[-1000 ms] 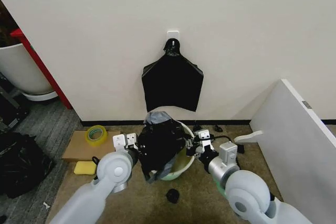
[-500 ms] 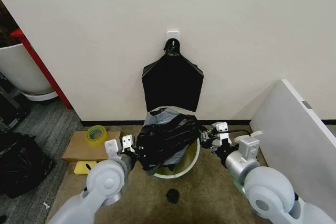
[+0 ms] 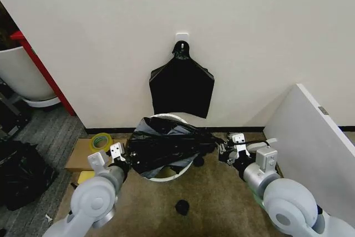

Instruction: Place the garbage bag over the trash bin.

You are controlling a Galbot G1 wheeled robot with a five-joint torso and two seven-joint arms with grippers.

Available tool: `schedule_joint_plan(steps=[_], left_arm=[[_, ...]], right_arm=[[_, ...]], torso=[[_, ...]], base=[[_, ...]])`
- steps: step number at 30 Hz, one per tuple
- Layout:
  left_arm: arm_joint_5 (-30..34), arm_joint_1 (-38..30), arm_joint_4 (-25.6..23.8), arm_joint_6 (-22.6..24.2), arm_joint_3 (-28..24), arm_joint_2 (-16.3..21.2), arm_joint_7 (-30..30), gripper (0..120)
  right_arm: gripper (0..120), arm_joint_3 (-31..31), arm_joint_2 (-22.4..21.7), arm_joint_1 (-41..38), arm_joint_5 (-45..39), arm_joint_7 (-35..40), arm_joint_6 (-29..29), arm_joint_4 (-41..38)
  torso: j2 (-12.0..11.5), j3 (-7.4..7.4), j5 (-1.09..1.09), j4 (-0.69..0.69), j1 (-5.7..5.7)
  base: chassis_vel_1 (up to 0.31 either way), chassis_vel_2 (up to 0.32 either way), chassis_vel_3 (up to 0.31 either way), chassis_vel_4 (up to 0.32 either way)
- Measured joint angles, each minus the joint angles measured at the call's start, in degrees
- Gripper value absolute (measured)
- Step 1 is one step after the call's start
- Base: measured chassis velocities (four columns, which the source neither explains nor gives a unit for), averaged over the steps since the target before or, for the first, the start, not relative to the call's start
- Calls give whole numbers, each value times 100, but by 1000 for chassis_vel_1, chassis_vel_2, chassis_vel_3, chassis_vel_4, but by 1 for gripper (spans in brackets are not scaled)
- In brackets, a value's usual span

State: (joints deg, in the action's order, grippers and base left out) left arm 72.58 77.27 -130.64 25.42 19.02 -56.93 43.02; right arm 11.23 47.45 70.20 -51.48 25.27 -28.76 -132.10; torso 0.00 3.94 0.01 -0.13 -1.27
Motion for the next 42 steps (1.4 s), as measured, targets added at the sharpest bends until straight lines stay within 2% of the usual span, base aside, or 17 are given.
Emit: schedule_joint_plan(steps=[6,11,14,17,25,31,34,36,37,40,42], left_arm=[[-103,305,-281,199,184,40,-231,0],[-164,449,-357,309,218,56,-401,0],[-417,549,-433,595,185,39,-646,0],[-497,573,-472,688,142,34,-749,0],[-503,444,-353,531,127,-22,-802,0],[-385,351,-212,487,158,-2,-673,0],[-342,335,-191,495,180,-8,-605,0],[-292,318,-161,505,237,-12,-551,0],[-292,318,-161,505,237,-12,-551,0],[-202,249,-102,511,249,10,-487,0],[-184,232,-86,514,249,16,-473,0]], right_arm=[[0,60,-37,-134,31,-254,166,501],[0,128,-122,-169,28,-361,216,578],[0,77,-135,-288,21,-429,232,797],[0,12,-140,-343,41,-497,250,847],[0,62,-186,-104,174,-562,127,1036],[0,267,-321,194,288,-730,201,804],[10,299,-373,252,339,-733,249,575],[22,422,-440,399,442,-777,327,248],[22,422,-440,399,442,-777,327,248],[35,835,-480,751,683,-858,447,-34],[39,1002,-481,859,712,-891,476,-87]], torso=[[0,0,1,-1,0],[0,0,0,-2,0],[0,0,1,-1,0],[0,0,1,-1,0],[0,0,1,-2,0],[0,0,0,-1,0],[0,1,0,-3,0],[0,0,0,1,0],[0,0,0,1,0],[0,0,0,-1,0],[0,0,1,-2,0]], base=[[0,0,0,0],[0,0,0,0],[0,0,0,0],[0,0,0,0],[0,0,0,0],[0,0,0,0],[0,0,0,0],[0,0,0,0],[0,0,0,0],[0,0,0,0],[0,0,0,0]])
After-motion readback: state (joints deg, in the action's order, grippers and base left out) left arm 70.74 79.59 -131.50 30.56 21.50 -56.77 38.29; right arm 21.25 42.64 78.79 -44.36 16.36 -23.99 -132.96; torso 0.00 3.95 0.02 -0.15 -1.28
